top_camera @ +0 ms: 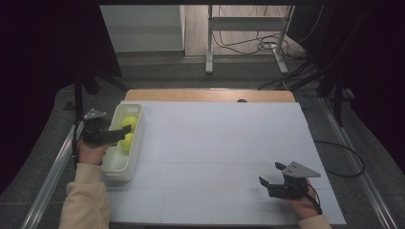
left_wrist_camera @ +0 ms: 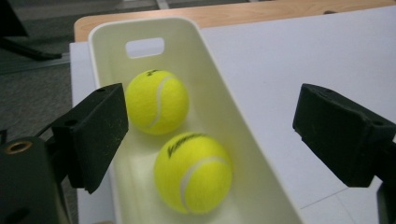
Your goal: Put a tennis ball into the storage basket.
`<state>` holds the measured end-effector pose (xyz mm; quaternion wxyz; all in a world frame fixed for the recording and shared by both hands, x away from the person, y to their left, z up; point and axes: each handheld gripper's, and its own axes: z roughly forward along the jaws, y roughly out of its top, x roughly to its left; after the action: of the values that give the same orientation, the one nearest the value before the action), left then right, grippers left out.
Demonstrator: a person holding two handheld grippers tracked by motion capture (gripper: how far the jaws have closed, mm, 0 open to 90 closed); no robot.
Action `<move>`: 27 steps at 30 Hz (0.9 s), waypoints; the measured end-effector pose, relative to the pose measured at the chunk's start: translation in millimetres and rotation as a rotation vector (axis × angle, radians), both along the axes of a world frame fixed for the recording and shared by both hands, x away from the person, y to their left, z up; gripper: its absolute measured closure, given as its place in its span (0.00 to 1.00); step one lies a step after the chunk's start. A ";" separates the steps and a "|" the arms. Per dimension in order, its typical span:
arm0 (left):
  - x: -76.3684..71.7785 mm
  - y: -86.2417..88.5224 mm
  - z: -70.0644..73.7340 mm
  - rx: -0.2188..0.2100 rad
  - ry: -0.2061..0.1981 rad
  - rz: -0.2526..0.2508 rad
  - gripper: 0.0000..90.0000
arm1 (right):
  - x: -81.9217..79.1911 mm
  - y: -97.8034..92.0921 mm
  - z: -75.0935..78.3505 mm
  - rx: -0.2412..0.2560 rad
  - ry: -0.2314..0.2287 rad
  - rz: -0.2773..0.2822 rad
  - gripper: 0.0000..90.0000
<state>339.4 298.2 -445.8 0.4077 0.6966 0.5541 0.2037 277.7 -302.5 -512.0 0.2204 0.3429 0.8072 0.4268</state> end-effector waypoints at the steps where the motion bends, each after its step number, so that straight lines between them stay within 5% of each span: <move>1: -0.5 -1.0 0.7 -0.014 -0.006 -0.013 0.12 | 0.0 -0.2 0.1 -0.001 0.002 0.000 0.19; 17: -12.0 -30.4 17.6 -0.060 -0.083 -0.156 0.12 | 1.1 2.2 0.5 0.010 -0.003 0.012 0.19; 27: -17.8 -54.1 20.3 -0.102 -0.096 -0.238 0.13 | 0.2 -0.3 2.2 0.028 -0.006 0.016 0.19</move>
<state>321.6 244.0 -425.5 0.4898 0.7252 0.4572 0.1587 277.9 -302.8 -509.8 0.2143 0.3383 0.8033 0.4409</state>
